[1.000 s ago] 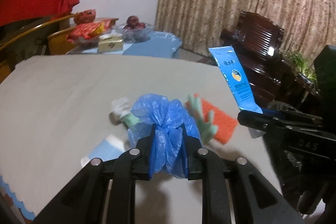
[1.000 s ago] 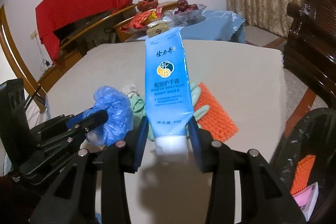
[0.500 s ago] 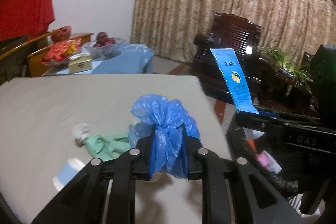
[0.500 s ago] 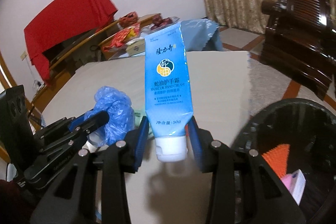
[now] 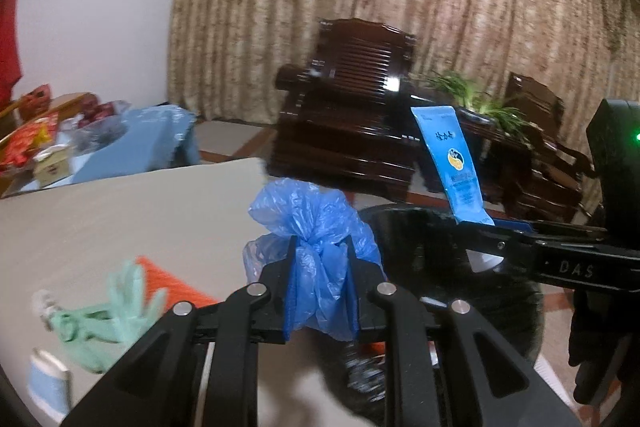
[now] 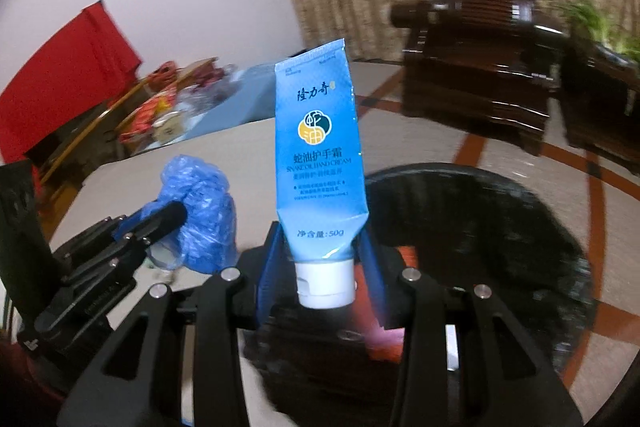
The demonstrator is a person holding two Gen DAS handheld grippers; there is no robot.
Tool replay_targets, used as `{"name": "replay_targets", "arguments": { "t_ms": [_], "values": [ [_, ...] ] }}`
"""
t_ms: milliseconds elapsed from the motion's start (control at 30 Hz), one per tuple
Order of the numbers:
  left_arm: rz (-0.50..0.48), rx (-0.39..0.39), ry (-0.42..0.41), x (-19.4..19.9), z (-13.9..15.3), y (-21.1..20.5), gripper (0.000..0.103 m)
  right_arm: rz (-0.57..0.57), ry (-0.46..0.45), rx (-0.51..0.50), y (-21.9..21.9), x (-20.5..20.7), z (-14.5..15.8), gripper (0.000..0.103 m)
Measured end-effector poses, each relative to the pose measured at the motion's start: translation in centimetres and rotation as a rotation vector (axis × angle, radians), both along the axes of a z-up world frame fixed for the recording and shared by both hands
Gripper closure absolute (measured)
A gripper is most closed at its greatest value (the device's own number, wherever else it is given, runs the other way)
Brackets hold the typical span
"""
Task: Collect trash
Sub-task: 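Carry the bag and tube over the black bin and open both tools, then move both tools back to the paper cup and gloves on the table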
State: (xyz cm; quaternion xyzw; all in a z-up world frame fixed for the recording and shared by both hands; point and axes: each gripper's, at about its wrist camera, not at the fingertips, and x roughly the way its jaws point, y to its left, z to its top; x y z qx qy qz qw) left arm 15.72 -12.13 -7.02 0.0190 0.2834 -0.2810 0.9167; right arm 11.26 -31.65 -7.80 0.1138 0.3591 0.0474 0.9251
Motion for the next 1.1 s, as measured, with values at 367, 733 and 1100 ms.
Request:
{"name": "replay_targets", "arguments": {
  "t_ms": [367, 733, 1100],
  "values": [
    [-0.073, -0.012, 0.044, 0.2, -0.6, -4.6, 0.044, -0.182, 0.021, -0.176, -5.0, -2.6, -1.9, 0.019],
    [0.090, 0.012, 0.036, -0.9, -1.0, 0.9, 0.007, -0.176, -0.001, -0.209, -2.9, -2.0, -2.0, 0.006],
    [0.299, 0.090, 0.033, -2.2, -2.5, 10.0, 0.006, -0.024, -0.033, -0.188, 4.7, 0.4, -1.3, 0.006]
  ]
}}
